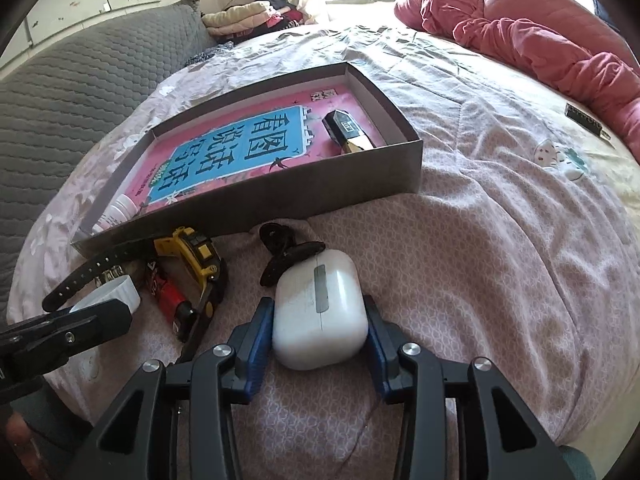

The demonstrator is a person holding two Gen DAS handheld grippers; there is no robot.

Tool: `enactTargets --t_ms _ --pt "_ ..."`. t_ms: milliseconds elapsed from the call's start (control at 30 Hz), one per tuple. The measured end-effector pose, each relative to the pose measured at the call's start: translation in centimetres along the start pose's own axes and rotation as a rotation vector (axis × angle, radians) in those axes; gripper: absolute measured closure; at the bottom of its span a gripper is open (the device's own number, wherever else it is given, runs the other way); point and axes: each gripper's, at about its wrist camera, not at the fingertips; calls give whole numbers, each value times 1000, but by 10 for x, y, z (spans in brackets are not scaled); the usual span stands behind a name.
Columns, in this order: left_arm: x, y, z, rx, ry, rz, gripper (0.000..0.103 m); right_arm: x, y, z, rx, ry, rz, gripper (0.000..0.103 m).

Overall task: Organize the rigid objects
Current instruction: 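Close the left tool on the bottle cap while the right tool closes on the earbud case, then lift the bottle cap with the left tool while the right tool lifts the earbud case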

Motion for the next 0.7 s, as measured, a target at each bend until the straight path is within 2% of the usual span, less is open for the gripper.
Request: enactTargets --t_ms 400,700 --pt "-1 9 -5 -22 -1 -27 52 -1 29 -10 -68 -7 76 61" --pt "-7 19 -5 -48 -18 -36 52 -1 41 -10 -113 -3 80 61"
Point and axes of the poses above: each gripper's, at about its wrist camera, not at the fingertips, and y roughly against the way its jaws point, x to its left, z to its top, and after that the axes turned 15 degrees about x, right-handed
